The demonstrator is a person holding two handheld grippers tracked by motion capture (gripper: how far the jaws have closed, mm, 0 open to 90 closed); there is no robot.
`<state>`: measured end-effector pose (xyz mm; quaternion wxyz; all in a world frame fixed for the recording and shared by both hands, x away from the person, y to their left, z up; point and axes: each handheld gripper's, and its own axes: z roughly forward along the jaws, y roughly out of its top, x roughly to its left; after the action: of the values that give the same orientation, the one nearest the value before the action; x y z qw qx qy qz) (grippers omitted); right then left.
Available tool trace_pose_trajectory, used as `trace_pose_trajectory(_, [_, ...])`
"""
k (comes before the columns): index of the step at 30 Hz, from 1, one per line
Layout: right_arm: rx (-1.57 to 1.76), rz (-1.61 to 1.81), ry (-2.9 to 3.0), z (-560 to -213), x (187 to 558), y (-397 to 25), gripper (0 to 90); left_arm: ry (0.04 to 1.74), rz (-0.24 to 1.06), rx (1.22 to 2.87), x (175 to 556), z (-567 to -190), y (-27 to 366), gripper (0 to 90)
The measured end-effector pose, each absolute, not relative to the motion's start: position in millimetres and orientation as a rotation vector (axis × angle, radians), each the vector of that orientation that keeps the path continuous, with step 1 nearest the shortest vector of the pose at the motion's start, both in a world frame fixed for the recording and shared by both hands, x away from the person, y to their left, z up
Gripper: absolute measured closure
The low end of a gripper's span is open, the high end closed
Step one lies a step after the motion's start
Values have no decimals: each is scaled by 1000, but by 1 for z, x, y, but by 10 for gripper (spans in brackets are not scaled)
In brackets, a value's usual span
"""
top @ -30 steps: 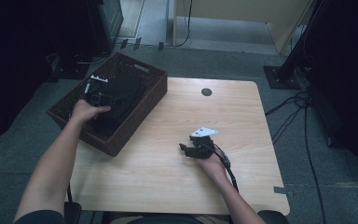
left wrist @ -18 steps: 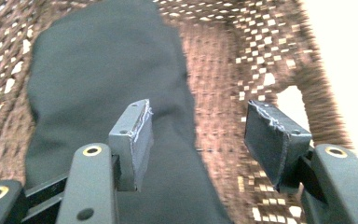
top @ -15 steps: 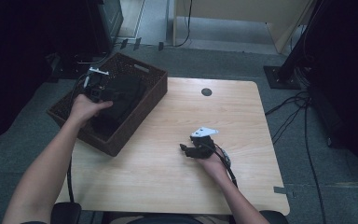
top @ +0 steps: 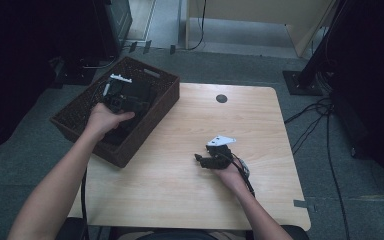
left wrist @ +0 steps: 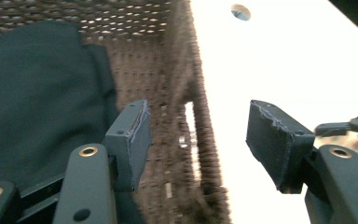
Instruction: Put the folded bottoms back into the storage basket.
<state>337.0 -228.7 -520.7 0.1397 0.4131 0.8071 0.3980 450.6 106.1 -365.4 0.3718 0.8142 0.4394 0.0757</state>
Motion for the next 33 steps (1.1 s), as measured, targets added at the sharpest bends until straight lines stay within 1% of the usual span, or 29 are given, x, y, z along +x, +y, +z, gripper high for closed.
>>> trace_pose_trajectory(3, [1197, 1152, 2328, -521, 337, -230, 376, 1104, 198, 2100, 443, -365, 96, 401])
trace_pose_trajectory(11, [1187, 1164, 2330, -522, 339, -234, 371, 1058, 154, 2103, 424, -366, 74, 401])
trace_pose_trajectory(20, [1189, 1175, 2330, -522, 339, -235, 361, 1003, 144, 2130, 404, -380, 50, 398])
trace_pose_trajectory(33, [1192, 1165, 2328, -522, 338, -235, 354, 950, 113, 2172, 386, -413, 22, 388])
